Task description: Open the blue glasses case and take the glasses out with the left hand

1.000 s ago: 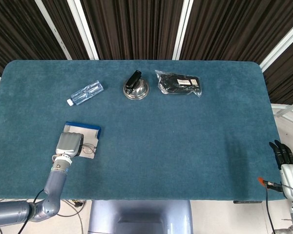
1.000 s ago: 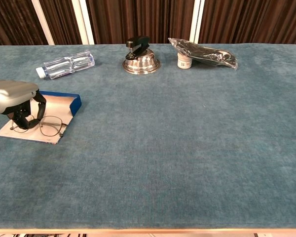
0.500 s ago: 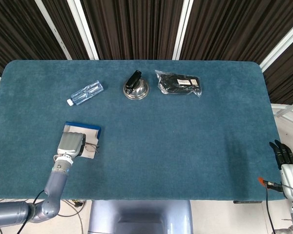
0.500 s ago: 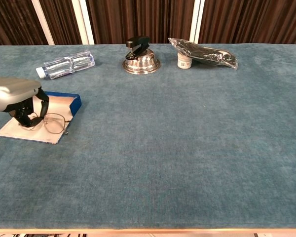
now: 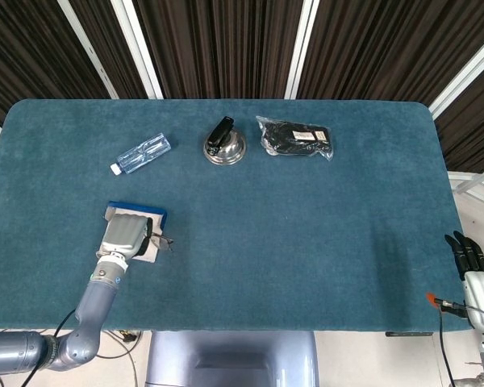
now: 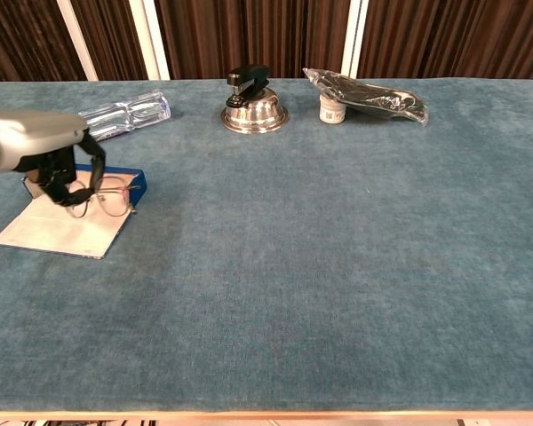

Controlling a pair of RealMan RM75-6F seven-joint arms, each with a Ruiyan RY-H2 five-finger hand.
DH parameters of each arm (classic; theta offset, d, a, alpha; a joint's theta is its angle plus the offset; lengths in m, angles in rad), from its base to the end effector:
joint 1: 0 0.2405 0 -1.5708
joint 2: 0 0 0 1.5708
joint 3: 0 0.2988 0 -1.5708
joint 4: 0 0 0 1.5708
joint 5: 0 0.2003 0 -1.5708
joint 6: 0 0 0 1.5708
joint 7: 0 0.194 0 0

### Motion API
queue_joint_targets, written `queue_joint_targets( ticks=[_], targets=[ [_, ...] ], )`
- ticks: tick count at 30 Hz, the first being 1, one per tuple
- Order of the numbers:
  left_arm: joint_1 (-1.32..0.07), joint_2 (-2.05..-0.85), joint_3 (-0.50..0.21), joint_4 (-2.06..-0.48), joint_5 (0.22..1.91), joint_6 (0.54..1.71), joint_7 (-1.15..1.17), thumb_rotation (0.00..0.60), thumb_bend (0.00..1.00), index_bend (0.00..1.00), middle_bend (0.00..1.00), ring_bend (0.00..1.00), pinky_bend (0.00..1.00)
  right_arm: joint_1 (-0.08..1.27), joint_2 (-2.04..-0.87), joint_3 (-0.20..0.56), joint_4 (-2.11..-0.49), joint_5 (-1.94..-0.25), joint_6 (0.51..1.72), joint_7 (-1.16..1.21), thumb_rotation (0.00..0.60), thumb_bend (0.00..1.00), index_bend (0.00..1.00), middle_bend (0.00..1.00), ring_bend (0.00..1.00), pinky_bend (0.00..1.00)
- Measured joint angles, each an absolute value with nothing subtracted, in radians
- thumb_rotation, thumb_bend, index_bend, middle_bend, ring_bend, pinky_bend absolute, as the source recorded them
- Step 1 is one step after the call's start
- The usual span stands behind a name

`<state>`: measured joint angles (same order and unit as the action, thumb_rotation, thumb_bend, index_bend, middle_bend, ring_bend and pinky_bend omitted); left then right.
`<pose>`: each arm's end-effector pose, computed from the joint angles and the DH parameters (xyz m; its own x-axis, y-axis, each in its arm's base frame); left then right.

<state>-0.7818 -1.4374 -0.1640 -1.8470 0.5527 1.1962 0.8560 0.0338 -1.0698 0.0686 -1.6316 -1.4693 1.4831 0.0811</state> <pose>-0.1881 0.3882 0.0092 0.5453 0.3802 0.7471 0.8315 -0.1324 -0.5396 -0.3586 -0.2190 0.2078 0.3438 0.0007 0.9390 -0.9370 0.0665 0.3430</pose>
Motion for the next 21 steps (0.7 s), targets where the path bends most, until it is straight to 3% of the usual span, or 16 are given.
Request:
queue_joint_targets(
  ticks=[21],
  targets=[
    [-0.993,-1.628,-0.27,-1.813,0.368,1.251,1.021,0.6,0.46,0.58,1.0,1.0,1.0,0.036,-1.067,0.069,-1.634,-1.465,1.476,0.092,0.6,0.19,0.0,0.0,0.0,0.21]
  ],
)
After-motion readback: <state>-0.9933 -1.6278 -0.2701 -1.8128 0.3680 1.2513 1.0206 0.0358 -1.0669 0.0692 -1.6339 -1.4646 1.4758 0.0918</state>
